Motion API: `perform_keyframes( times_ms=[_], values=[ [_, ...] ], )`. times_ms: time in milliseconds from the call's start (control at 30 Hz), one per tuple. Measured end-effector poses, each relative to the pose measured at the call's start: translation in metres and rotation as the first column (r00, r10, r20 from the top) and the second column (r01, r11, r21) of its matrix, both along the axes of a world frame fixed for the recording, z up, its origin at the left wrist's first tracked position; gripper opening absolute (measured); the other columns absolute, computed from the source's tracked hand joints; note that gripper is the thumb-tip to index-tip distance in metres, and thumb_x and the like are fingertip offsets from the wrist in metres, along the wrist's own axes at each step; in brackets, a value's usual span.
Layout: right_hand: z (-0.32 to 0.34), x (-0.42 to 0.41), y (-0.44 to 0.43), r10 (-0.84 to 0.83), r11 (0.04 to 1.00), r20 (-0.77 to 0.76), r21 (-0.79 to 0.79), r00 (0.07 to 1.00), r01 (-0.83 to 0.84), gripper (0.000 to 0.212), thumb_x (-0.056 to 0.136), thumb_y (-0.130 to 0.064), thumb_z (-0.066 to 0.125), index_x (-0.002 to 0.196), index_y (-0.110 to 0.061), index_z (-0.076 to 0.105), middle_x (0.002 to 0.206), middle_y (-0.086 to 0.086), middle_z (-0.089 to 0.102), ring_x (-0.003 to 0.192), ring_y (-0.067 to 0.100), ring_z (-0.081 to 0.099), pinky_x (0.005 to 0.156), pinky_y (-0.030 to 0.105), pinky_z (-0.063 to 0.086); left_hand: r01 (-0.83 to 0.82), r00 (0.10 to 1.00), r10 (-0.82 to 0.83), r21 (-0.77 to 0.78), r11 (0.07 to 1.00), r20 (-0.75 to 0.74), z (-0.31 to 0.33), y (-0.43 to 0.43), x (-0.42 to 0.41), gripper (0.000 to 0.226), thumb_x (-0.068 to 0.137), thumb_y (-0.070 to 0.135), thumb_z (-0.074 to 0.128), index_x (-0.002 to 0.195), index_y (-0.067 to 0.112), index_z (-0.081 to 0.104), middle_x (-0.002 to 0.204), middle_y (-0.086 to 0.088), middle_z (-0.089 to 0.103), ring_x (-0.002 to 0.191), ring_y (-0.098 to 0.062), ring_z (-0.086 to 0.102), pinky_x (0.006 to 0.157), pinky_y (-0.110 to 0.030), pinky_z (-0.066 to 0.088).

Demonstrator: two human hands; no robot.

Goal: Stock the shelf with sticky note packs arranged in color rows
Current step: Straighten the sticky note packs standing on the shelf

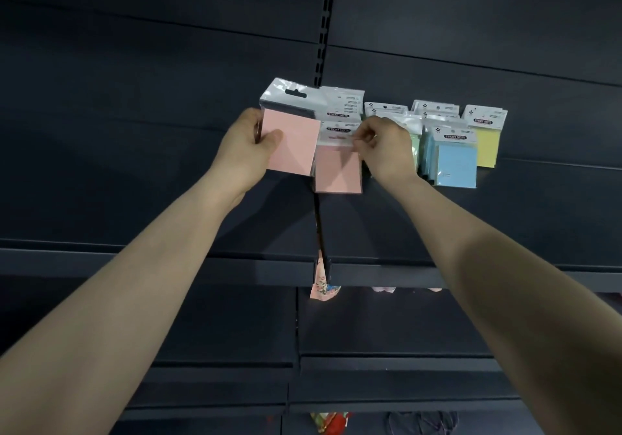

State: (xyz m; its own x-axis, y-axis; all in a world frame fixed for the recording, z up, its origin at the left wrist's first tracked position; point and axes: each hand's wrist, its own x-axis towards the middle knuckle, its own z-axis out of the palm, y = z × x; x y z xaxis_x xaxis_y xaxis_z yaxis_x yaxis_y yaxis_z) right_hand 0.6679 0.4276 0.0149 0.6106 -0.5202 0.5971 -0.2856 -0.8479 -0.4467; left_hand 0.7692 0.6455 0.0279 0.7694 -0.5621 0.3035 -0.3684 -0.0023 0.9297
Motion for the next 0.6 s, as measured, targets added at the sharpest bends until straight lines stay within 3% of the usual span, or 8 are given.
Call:
perform_keyframes(
  times_ms=[200,367,600],
  values=[
    [0.011,0.001,0.001,-0.088,0.995,0.082,0.054,0.993,0.084,0.007,0.082,-0.008,0.058,0.084,-0.011,0.064,0.076,-0.004,0.063,0.072,0.017,0.058,0.066,0.026,0.044,0.004,1.0,-0.004,0.0,1.0,-0.013,0.0,0.0,-0.001,0.024,0.098,0.017,0.051,0.122,0.019,0.051,0.115,0.004,0.064,0.104,-0.01,0.061,0.086,-0.025,0.05],
    [0.008,0.004,-0.001,-0.088,0.996,0.043,0.038,0.995,0.086,0.004,0.086,-0.012,0.06,0.09,-0.01,0.062,0.077,0.001,0.063,0.073,0.02,0.057,0.063,0.025,0.037,0.002,1.0,-0.002,0.015,1.0,-0.01,0.0,0.001,0.0,0.025,0.098,0.019,0.051,0.123,0.02,0.051,0.117,0.004,0.064,0.106,-0.012,0.061,0.092,-0.031,0.051],
    [0.012,-0.008,0.0,-0.073,0.994,0.043,0.089,0.996,0.069,0.033,0.084,-0.003,0.055,0.114,-0.017,0.055,0.092,0.006,0.061,0.081,0.024,0.06,0.069,0.03,0.045,0.008,1.0,-0.008,0.018,1.0,-0.008,0.0,-0.002,-0.005,0.024,0.097,0.017,0.053,0.121,0.017,0.054,0.113,0.005,0.066,0.103,-0.01,0.062,0.089,-0.028,0.051]
  ],
)
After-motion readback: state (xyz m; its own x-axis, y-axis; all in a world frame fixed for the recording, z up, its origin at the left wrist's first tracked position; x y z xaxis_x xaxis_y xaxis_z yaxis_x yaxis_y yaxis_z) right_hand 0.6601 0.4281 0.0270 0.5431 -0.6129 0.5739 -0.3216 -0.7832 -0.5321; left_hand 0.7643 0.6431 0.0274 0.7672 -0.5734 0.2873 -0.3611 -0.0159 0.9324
